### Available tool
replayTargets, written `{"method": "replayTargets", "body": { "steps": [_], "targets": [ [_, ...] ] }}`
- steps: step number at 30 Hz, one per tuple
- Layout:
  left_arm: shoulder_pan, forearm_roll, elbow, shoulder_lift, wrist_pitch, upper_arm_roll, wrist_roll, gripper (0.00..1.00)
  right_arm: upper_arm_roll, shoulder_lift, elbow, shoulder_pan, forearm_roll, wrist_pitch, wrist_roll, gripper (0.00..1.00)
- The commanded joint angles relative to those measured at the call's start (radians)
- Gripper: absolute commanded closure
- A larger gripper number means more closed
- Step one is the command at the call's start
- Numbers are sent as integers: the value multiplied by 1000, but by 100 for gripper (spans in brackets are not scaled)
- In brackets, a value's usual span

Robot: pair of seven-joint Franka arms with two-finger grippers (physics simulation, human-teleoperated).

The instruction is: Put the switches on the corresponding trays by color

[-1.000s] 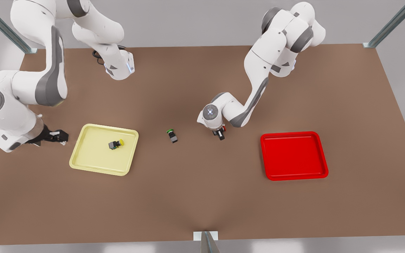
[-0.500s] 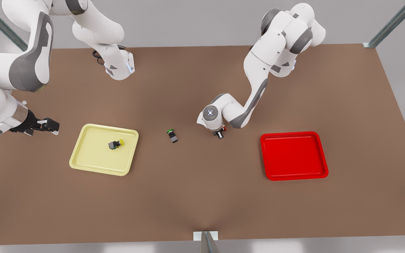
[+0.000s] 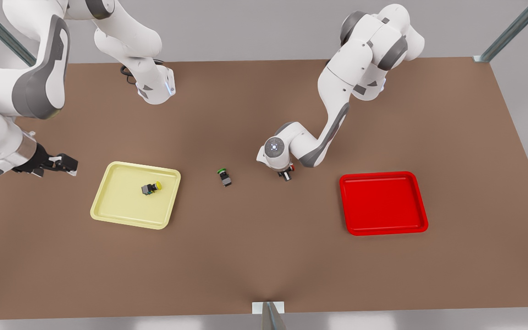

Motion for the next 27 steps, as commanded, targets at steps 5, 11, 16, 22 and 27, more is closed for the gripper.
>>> {"method": "replayTargets", "body": {
  "steps": [5,11,16,22,27],
  "targets": [
    [2,-7,0,-5,-5,0,1,49,0,-2,-1,-3,5,0,2,0],
    [6,-4,-24,-152,-141,115,125,49,0,-3,13,-1,5,-11,0,0],
    [5,-4,-138,-224,-82,336,456,49,3,0,21,2,5,-8,0,0],
    [98,-7,-189,-196,44,514,821,49,1,0,19,0,5,-9,0,0],
    [132,-18,-187,-103,92,514,845,0,1,0,19,-1,5,-8,0,0]
  ]
}}
